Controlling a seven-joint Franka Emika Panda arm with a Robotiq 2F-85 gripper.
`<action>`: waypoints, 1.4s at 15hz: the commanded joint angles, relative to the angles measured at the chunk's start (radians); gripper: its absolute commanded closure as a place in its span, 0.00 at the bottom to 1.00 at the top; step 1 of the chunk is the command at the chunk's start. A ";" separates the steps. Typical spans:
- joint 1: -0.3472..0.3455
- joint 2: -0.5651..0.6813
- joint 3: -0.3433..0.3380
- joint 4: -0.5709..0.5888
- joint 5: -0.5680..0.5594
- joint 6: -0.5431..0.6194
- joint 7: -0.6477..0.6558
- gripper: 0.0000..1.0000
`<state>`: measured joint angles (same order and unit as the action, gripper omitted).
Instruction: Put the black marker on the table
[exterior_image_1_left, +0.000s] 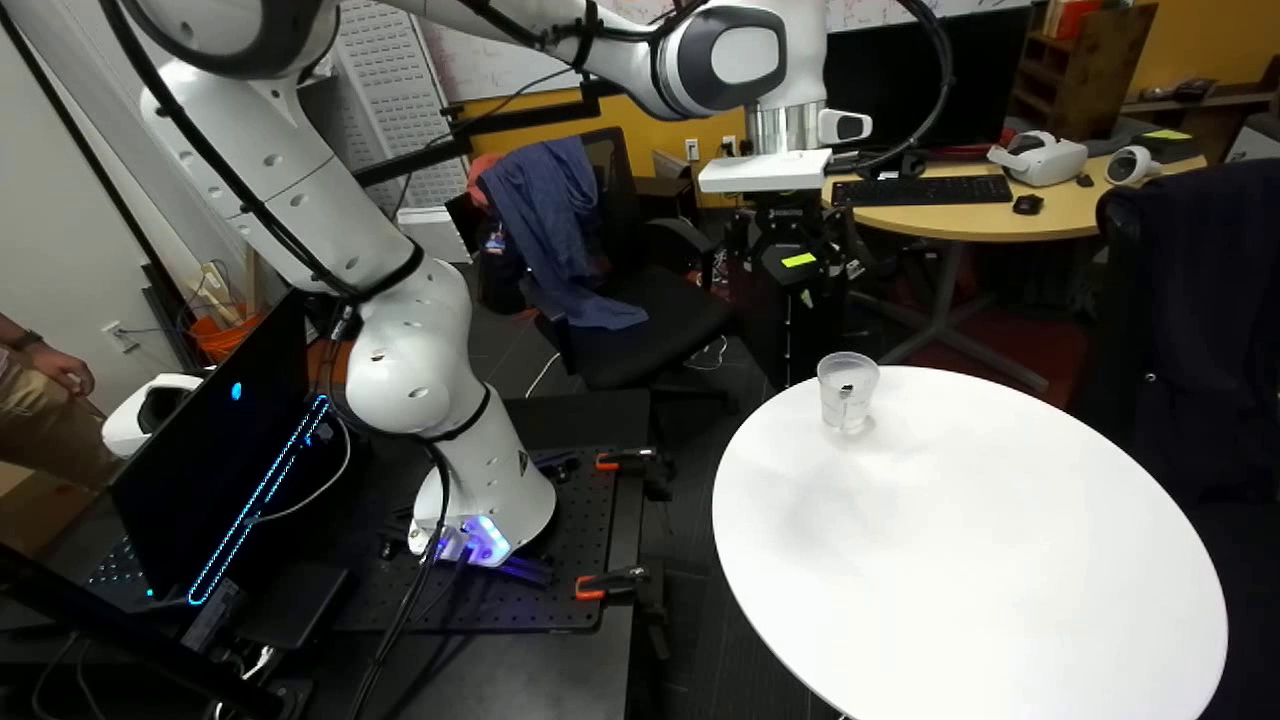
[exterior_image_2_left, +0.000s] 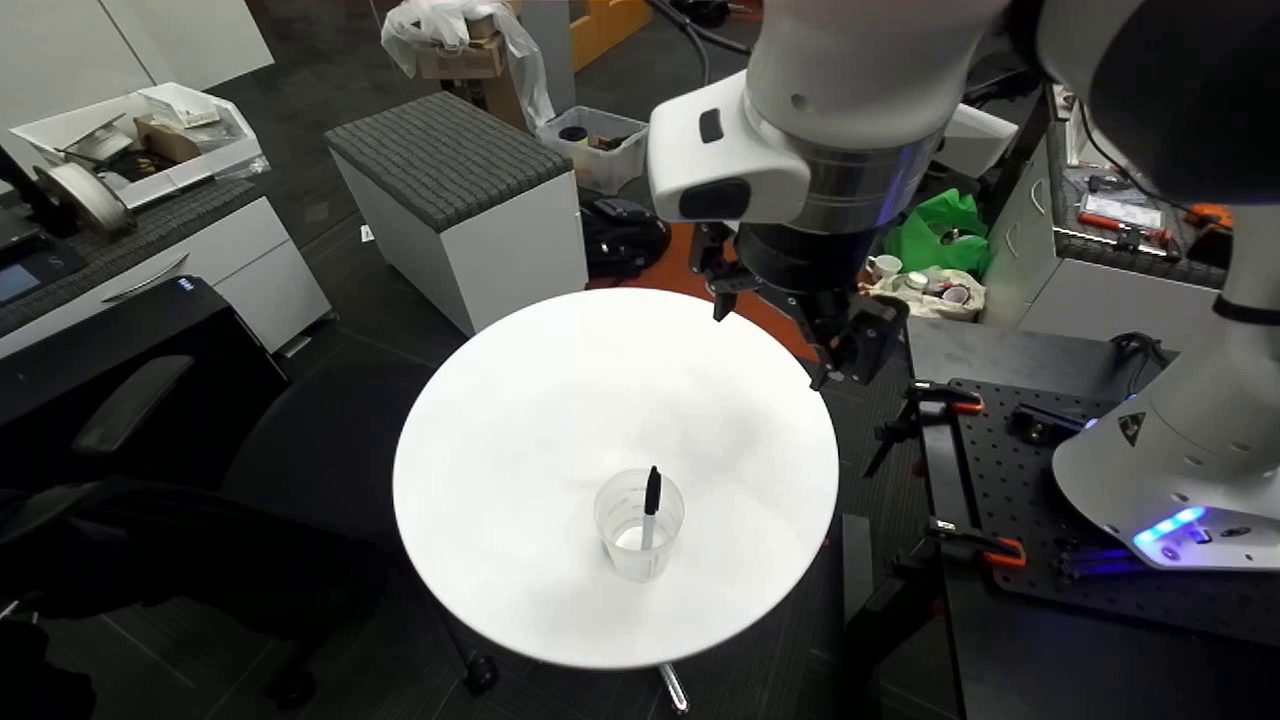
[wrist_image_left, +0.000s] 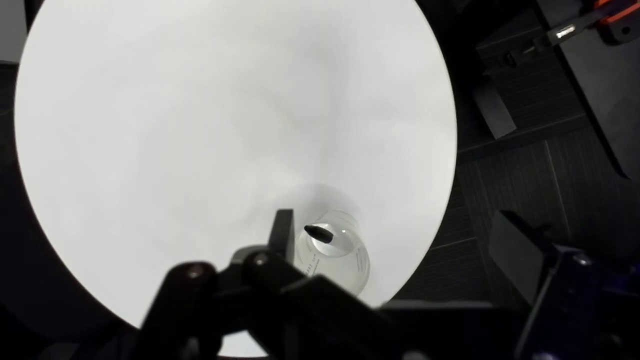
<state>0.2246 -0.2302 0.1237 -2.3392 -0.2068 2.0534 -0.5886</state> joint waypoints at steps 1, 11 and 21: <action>-0.008 0.085 0.016 0.062 -0.063 0.037 0.006 0.00; -0.013 0.267 0.037 0.188 -0.073 0.067 -0.018 0.00; -0.043 0.398 0.040 0.268 -0.067 0.053 0.005 0.00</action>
<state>0.1965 0.1674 0.1473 -2.0737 -0.2712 2.1104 -0.5857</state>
